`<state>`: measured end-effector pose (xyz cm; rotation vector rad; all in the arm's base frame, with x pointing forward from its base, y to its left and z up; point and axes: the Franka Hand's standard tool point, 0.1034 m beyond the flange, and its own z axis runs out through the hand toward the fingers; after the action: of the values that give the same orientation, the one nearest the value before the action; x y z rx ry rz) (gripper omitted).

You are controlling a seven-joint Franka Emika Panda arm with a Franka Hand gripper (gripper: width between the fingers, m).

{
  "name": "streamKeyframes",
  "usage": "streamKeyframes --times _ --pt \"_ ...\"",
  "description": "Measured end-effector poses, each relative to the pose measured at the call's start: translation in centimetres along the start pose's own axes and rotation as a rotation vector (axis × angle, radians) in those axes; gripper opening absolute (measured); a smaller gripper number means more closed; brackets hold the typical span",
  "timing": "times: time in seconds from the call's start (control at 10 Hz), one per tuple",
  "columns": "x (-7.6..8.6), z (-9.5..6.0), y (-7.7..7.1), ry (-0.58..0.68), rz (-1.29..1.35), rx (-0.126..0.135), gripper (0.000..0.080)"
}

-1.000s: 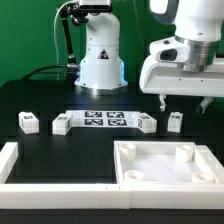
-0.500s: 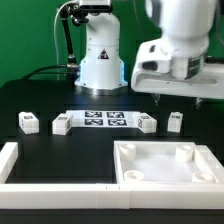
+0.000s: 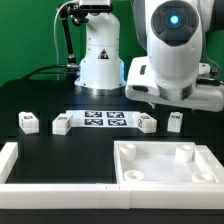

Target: Assemble square table

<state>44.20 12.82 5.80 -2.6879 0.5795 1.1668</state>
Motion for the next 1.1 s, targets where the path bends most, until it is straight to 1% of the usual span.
streamKeyframes --times 0.1,0.2,0.5,0.6,0.7,0.8,0.9,1.0,1.1 --pt "-0.6 0.7 -0.9 -0.008 0.002 0.012 0.0649" --pt "-1.0 1.1 -1.3 -0.011 -0.011 0.004 0.0649" --pt "-1.0 1.1 -1.3 -0.013 -0.012 0.004 0.0649" --pt "-1.1 1.8 -1.3 -0.03 -0.009 0.015 0.0649" --pt "-1.3 3.6 -1.0 -0.092 0.004 0.045 0.0649" --pt "-2.0 4.4 -0.9 -0.195 -0.035 0.08 0.0649" --pt "-1.8 4.4 -1.0 -0.251 -0.071 0.092 0.0649" --pt "-1.2 4.2 -1.3 -0.225 -0.058 0.096 0.0649" --pt "-1.3 4.2 -1.3 -0.223 -0.06 0.095 0.0649"
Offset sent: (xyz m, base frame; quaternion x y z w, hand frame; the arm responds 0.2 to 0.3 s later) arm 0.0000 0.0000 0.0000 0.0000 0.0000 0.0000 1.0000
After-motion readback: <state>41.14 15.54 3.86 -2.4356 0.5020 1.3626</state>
